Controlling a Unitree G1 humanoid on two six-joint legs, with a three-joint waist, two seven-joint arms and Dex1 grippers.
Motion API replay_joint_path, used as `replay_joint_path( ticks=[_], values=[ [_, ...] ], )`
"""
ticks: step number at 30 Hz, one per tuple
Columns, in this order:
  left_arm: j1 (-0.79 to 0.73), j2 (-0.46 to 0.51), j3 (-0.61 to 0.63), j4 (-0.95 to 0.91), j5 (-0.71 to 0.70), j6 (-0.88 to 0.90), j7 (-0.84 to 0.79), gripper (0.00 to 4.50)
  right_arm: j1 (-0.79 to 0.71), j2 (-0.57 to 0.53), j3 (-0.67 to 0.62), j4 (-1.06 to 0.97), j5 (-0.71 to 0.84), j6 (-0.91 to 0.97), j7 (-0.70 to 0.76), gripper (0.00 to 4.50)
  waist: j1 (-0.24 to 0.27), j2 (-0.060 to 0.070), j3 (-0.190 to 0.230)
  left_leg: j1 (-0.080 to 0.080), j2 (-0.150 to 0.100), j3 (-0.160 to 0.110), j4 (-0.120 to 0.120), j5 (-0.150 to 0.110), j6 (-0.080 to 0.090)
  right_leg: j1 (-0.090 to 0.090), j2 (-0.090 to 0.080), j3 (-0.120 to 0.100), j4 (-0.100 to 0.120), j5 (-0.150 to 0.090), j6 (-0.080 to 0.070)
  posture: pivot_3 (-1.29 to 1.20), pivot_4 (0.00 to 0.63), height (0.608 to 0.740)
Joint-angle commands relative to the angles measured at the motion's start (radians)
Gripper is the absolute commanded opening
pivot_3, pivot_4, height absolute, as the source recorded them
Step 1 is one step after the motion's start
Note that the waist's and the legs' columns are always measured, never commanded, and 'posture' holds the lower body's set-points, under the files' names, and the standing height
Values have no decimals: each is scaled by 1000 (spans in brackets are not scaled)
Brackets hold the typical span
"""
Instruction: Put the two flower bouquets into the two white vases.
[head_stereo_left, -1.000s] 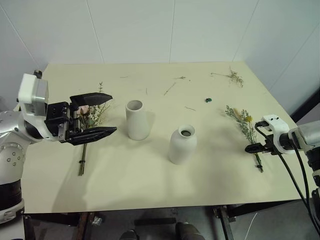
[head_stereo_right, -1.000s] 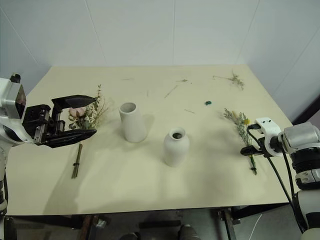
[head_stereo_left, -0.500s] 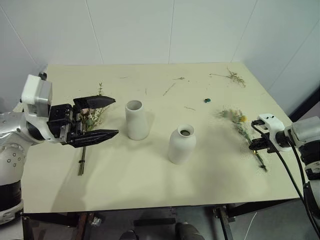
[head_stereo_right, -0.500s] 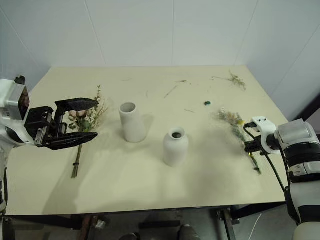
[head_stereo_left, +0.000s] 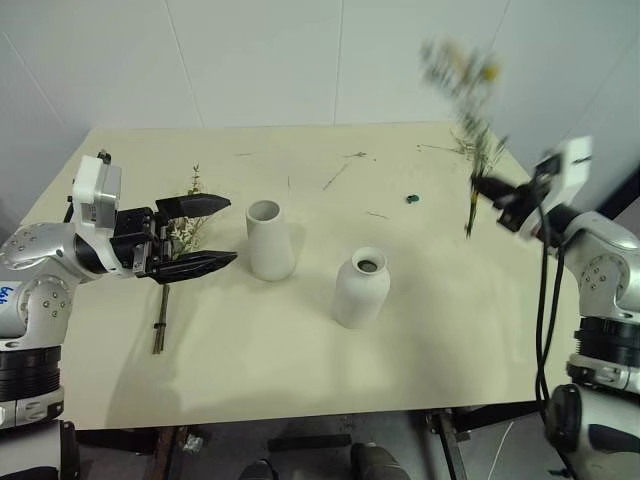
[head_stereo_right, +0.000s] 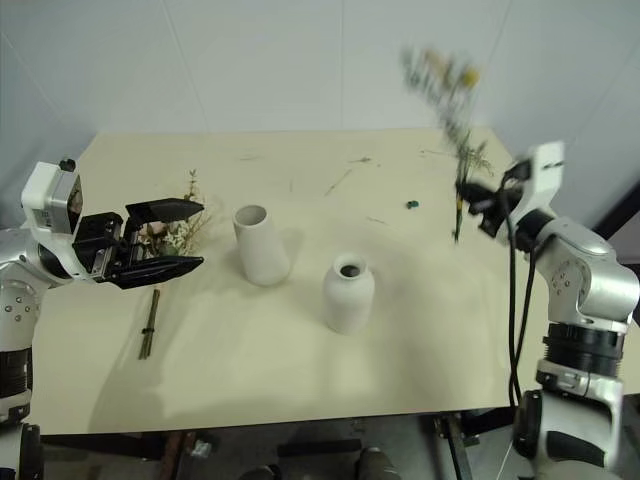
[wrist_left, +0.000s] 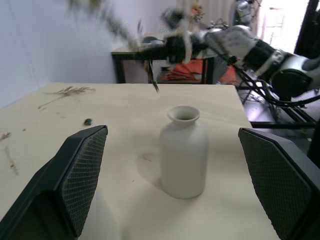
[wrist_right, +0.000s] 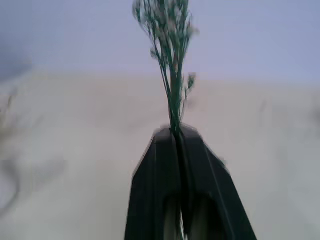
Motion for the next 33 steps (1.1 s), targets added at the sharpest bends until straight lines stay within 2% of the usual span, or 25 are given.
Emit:
replay_joint_path(
  ticks=[1, 5, 9, 22, 33],
  values=[
    [-15, -13, 2, 9, 17, -32, -1, 4500, 53, 39, 16, -170, 53, -89, -15, 28, 5, 0, 0, 0, 0, 0, 0, 0, 0, 0, 0, 0, 0, 0, 0, 0, 150, 740],
    [-27, -47, -10, 42, 35, -45, 17, 4500, 144, 133, 133, -347, 92, -128, -29, 28, 14, 0, 0, 1, 0, 0, 0, 0, 0, 0, 0, 0, 1, 0, 0, 0, 150, 740],
    [-44, -67, -23, 74, 57, -60, 13, 4500, 190, 209, 209, -423, 139, -116, -65, 28, 14, 0, 0, 1, 0, 0, 1, 1, -1, 0, 0, 0, 2, 0, 0, 0, 150, 740],
    [-61, -85, -32, 115, 79, -66, 16, 4500, 285, 178, 238, -543, 301, -62, -112, 28, 18, 0, 0, 1, 0, -1, 1, 1, -1, 0, 0, 0, 1, 0, -1, 0, 150, 740],
    [-76, -88, -22, 116, 87, -62, 28, 4500, 346, 204, 313, -516, 283, -112, -128, 28, 16, 0, 0, 1, 0, -1, 1, 1, -1, 0, 0, 0, 2, 0, -1, 0, 150, 740]
  ],
)
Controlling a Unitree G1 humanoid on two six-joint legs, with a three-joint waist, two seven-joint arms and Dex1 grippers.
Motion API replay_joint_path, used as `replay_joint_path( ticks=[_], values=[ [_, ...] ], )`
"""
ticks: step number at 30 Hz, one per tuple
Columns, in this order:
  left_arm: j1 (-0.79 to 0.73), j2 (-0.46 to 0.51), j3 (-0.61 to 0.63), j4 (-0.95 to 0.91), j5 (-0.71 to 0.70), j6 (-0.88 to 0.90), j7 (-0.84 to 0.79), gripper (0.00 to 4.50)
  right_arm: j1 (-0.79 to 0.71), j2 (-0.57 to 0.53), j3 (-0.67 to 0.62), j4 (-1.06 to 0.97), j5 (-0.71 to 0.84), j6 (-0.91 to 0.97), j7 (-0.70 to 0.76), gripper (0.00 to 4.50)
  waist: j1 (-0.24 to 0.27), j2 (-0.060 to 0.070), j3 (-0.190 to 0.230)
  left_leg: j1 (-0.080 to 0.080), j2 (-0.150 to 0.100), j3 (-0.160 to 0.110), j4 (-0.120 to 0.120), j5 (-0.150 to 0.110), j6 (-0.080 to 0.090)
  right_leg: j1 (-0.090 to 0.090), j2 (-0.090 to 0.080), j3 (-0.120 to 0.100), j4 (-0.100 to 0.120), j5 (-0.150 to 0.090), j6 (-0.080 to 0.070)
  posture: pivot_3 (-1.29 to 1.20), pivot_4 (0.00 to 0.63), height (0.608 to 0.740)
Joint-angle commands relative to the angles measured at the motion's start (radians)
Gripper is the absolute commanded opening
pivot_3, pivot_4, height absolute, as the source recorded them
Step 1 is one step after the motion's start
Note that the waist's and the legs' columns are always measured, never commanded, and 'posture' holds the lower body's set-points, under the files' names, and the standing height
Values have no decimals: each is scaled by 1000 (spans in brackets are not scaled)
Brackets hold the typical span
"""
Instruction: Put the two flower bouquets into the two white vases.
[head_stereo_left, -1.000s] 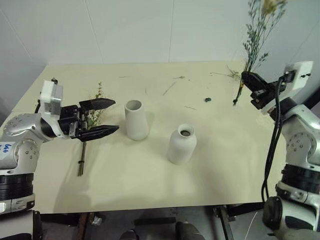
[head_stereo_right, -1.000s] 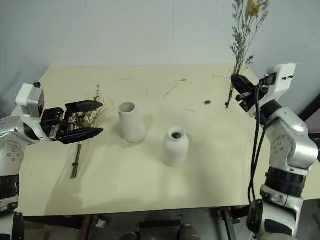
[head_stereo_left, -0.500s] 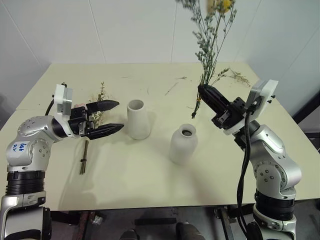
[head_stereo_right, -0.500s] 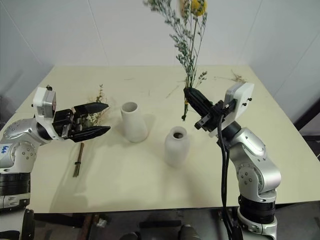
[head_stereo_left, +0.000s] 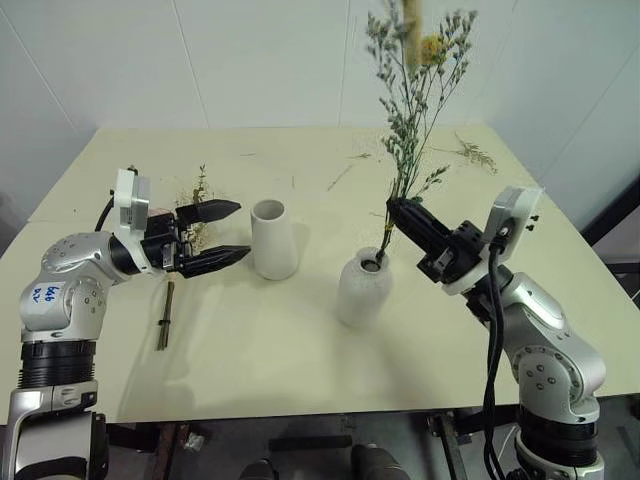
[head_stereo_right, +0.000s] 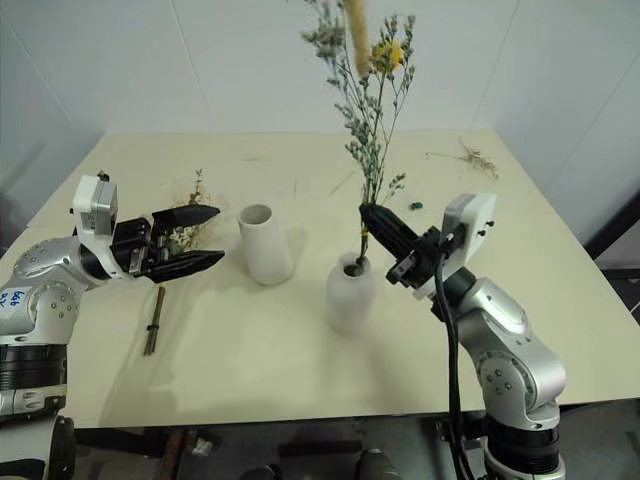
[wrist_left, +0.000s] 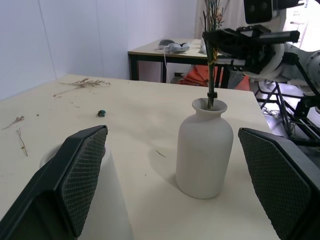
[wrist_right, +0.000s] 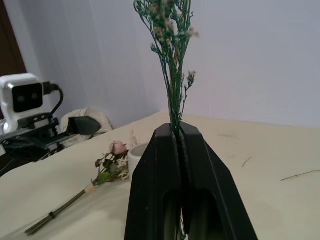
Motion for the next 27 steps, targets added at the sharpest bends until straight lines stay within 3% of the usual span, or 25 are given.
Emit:
replay_joint_path(
  ticks=[1, 7, 13, 20, 23, 27],
  values=[
    [-16, 9, 24, -8, -1, -12, 10, 4500, 2, 14, 10, -9, -16, -51, -8, 28, 1, 0, 0, 0, 0, 0, 0, 0, 0, 0, 0, 0, 0, 0, 0, 0, 150, 740],
    [-10, 8, 31, -14, -2, -16, 24, 4500, 35, 13, 60, 69, -146, -198, 40, 28, 2, 0, 0, 0, 0, 0, 0, 0, 0, 0, 0, 0, -1, 0, 0, 0, 150, 740],
    [-2, 25, 57, -12, 0, -28, 40, 4500, 66, -26, 61, 77, -207, -279, 86, 2031, 0, 0, 0, 0, 0, 0, 0, 0, 0, 0, 0, 0, -1, 0, 0, 0, 150, 740],
    [9, 62, 80, 37, 30, -61, 39, 4500, 110, -118, -2, -11, -153, -242, 100, 4414, 2, 0, 0, 0, 0, 0, 0, 0, 0, 0, 0, 0, -1, 0, 0, 0, 150, 740],
    [3, 120, 79, 97, 88, -77, 57, 4500, 138, -197, -77, -58, -185, -253, 85, 4486, 4, 0, 0, 0, 0, 0, 0, 0, 0, 0, 0, 0, -1, 0, 0, 0, 150, 740],
    [-44, 240, 7, 241, 246, -45, 145, 4500, 118, -324, -181, 7, -78, -198, 174, 4486, 1, -1, 0, 0, 0, 0, -1, 0, 0, 0, 0, 0, -2, 0, 0, 0, 150, 740]
  ],
)
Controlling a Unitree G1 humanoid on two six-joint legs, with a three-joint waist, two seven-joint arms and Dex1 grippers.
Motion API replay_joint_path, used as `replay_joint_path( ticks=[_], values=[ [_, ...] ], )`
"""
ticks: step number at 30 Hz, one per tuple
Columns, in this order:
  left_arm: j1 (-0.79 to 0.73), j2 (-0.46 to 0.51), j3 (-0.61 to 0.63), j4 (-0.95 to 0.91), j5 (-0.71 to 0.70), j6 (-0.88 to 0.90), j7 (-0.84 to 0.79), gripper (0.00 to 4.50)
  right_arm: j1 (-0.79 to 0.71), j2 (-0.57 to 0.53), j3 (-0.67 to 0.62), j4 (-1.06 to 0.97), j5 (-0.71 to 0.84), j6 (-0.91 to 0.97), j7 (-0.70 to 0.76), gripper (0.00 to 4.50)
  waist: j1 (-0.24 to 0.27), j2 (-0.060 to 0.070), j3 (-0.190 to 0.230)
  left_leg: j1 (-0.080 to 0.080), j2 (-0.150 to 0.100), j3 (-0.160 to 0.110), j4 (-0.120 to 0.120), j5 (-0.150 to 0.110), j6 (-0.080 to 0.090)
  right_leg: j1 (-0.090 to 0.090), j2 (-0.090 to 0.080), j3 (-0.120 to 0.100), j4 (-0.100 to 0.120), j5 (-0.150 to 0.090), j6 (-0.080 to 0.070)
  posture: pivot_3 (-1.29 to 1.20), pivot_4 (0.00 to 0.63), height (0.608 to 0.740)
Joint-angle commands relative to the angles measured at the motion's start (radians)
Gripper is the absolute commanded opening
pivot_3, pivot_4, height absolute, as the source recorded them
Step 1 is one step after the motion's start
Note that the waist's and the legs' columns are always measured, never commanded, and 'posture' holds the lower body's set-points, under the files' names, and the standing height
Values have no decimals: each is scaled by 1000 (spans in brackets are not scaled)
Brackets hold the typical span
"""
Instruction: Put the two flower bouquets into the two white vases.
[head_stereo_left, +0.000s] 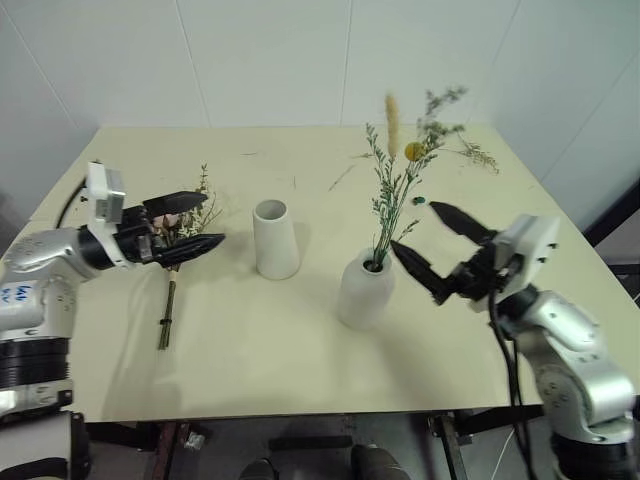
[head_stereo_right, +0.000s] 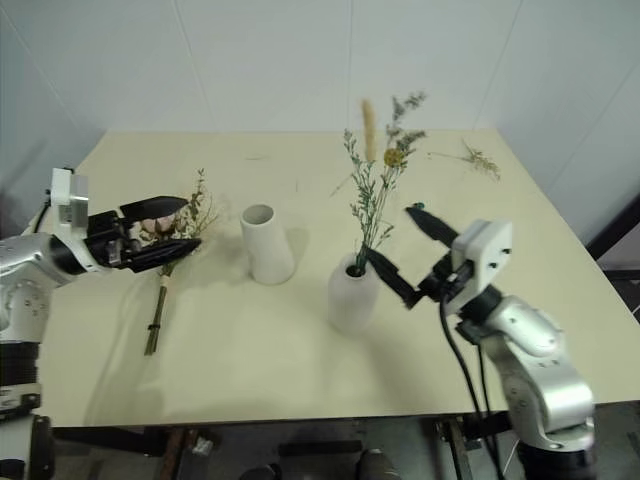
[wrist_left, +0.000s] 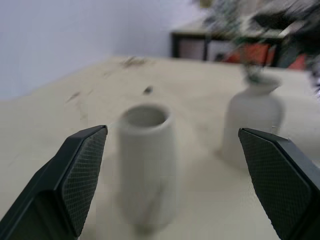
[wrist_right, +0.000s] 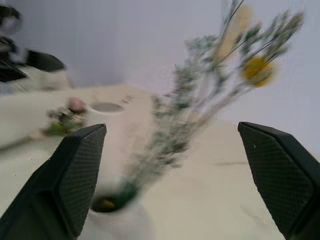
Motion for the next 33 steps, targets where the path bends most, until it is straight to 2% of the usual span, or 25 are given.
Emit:
replay_joint_path(
  ticks=[1, 6, 10, 14, 18, 21, 28, 33],
  values=[
    [-58, 99, -58, 92, 145, 44, 82, 4500, -38, -119, -110, 42, 82, 20, 116, 4486, 0, 0, 0, 0, 0, 0, 0, 0, 0, 0, 0, 0, 0, 0, 0, 0, 150, 740],
    [-131, 182, -188, 158, 265, 193, 69, 4500, -126, -231, -91, 81, 149, 74, 215, 4486, 0, 0, 0, 0, 0, 1, 0, 0, 0, 1, 0, 0, -1, 0, 0, 0, 150, 740],
    [-195, 202, -309, 100, 317, 453, 55, 4500, -250, -321, -49, 167, 192, 117, 367, 4486, -1, 0, 0, -1, 0, 1, 0, 0, 0, 0, 0, 0, 0, 0, 0, 0, 150, 740],
    [-208, 200, -401, 14, 373, 630, 89, 4500, -362, -350, -3, 226, 206, 143, 453, 4486, -2, -1, 1, -1, 0, 0, -1, -1, 1, 0, 0, 0, 0, -1, 0, 0, 150, 740],
    [-197, 216, -459, -42, 412, 713, 102, 4500, -433, -338, 31, 242, 211, 167, 487, 4486, -2, -1, 1, -2, 0, 0, -1, -1, 2, -2, 0, 0, 0, -2, 1, 0, 150, 740],
    [-186, 212, -461, -99, 417, 817, 142, 4500, -424, -345, 24, 255, 213, 159, 539, 4486, -1, -1, 1, -3, 0, 0, -1, -2, 2, -3, 0, 0, 0, -2, 1, 0, 150, 740],
    [-98, 182, -415, -194, 394, 959, 236, 4500, -374, -329, 22, 215, 214, 161, 542, 4486, 0, -1, 1, -3, 0, 0, 0, -2, 3, -2, 0, 0, 1, -3, 1, 0, 150, 740],
    [-87, 100, -372, -129, 385, 979, 318, 4500, -363, -319, 25, 195, 225, 168, 531, 4486, 1, -1, 1, -2, 0, 0, 1, -2, 3, -2, 0, 0, 3, -3, 1, 0, 150, 740]
  ],
)
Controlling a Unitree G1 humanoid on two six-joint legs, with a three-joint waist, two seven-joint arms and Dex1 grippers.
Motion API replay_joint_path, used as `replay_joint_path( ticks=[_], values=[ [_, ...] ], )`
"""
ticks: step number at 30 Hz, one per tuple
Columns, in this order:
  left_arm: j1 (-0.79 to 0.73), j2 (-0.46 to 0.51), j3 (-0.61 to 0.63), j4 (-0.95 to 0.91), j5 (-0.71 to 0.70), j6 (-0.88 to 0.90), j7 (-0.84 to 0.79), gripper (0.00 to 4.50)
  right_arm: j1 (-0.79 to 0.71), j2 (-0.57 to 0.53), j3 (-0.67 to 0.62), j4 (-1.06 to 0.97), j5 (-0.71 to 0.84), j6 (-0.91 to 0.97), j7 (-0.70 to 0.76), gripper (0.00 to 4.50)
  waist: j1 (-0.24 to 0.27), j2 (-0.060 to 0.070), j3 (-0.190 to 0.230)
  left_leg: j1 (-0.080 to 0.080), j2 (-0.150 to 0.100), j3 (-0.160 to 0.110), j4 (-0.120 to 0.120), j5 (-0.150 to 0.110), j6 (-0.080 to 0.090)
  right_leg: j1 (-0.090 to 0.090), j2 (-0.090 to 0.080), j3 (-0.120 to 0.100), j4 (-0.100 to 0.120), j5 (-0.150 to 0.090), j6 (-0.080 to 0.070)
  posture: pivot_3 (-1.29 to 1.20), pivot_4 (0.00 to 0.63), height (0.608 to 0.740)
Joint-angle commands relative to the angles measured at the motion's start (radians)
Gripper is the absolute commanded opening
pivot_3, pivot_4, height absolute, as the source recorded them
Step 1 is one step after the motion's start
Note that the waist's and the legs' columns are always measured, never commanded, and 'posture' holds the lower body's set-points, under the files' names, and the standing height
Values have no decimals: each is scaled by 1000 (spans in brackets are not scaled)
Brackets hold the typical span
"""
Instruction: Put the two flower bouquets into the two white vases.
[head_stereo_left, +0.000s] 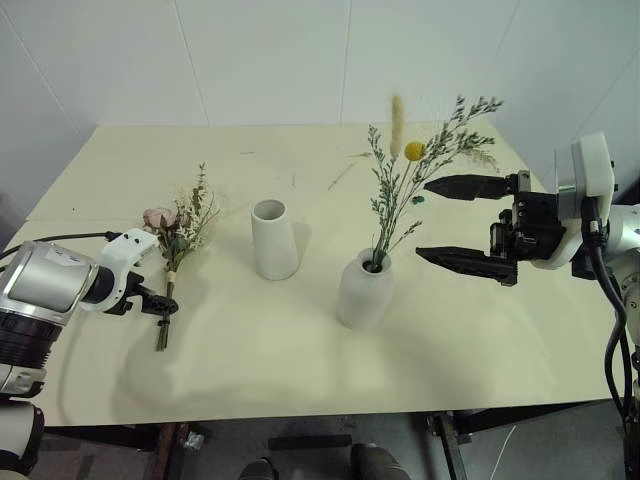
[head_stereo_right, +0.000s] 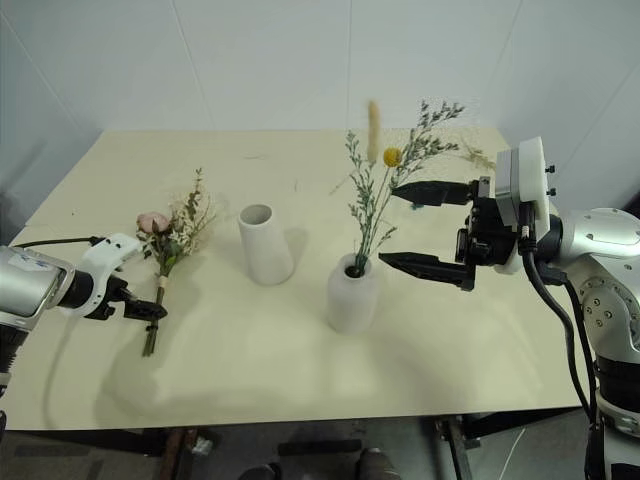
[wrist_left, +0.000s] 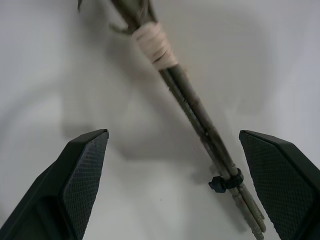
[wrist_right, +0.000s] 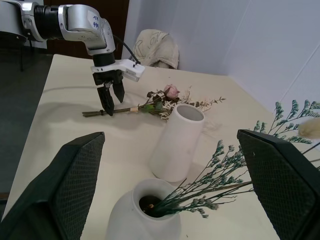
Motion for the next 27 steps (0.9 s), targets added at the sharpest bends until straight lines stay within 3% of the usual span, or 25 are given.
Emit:
replay_joint_path(
  ticks=[1, 2, 5, 18, 23, 27],
  values=[
    [-6, -47, 48, 32, -16, 17, 51, 4500, 1, 10, -24, -50, 30, 3, -9, 4486, 1, 0, 0, 0, 0, 0, 0, 0, 0, 0, 0, 0, 0, 0, 0, 0, 150, 740],
    [-11, -59, 47, 38, -25, 24, 50, 4500, 1, 12, -24, -54, 34, 6, -12, 4486, 1, 0, 0, 0, 0, 0, 0, 0, 0, 0, 0, 0, 0, 0, 0, 0, 150, 740],
    [-28, -83, 43, 55, -38, 24, 55, 3941, -2, 16, -20, -60, 37, 11, -14, 4500, 4, 0, 0, 1, 0, 0, 0, 0, 0, 1, 0, 0, 1, 0, 0, 0, 150, 740],
    [-68, -78, 40, 104, -39, -25, 67, 76, 7, 22, -26, -69, 39, 15, -20, 4500, 15, 0, 0, 1, -1, 0, 0, 0, 0, 1, -1, 0, 0, 0, 0, 0, 150, 740],
    [-131, -229, 252, 221, -64, -321, 226, 19, 23, 21, -38, -80, 36, 19, -43, 4500, 27, 0, 0, 1, -1, -1, 2, 0, 0, 1, -1, -1, 1, 0, 0, 0, 150, 740],
    [-139, -328, 423, 260, -156, -520, 259, 19, 55, 23, -55, -105, 37, 21, -78, 4500, 28, -1, -1, -1, -1, 0, 2, 1, -1, 1, -1, -1, -1, 1, 1, 0, 150, 740]
  ],
)
